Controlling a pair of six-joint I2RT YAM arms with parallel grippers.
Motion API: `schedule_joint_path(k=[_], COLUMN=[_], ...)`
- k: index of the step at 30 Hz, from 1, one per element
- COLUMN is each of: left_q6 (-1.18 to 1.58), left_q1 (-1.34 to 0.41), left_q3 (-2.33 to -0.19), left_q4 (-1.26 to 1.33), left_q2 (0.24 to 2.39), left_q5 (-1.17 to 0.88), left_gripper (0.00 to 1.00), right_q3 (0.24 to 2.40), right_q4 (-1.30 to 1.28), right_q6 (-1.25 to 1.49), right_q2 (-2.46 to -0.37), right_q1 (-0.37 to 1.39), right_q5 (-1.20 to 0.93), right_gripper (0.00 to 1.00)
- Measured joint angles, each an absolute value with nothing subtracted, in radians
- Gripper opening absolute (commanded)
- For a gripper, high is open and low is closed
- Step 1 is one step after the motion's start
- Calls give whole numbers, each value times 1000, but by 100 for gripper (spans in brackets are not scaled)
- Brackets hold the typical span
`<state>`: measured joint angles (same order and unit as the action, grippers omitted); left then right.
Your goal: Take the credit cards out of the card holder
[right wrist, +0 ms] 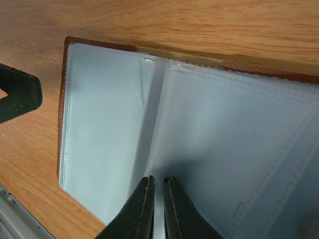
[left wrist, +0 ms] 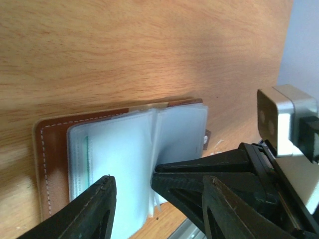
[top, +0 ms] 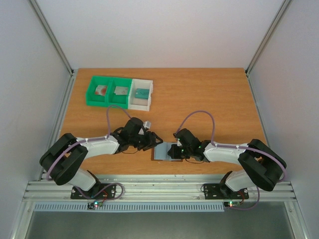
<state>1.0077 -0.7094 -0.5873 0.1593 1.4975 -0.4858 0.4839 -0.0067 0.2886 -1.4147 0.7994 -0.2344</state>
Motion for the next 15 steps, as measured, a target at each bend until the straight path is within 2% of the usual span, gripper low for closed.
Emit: schedule_joint_path(k=[15], left_q6=[984], left_q1=[-709], left_q3=[-588], left_q4=[157], left_q2=[1560], left_q5=[-481], left_gripper=[50], right_q3=[483], right_q4=[-6], right_q6=[289], right_q2=[-1414], right_q1=[799], right_q5=[-233], right_gripper=[8])
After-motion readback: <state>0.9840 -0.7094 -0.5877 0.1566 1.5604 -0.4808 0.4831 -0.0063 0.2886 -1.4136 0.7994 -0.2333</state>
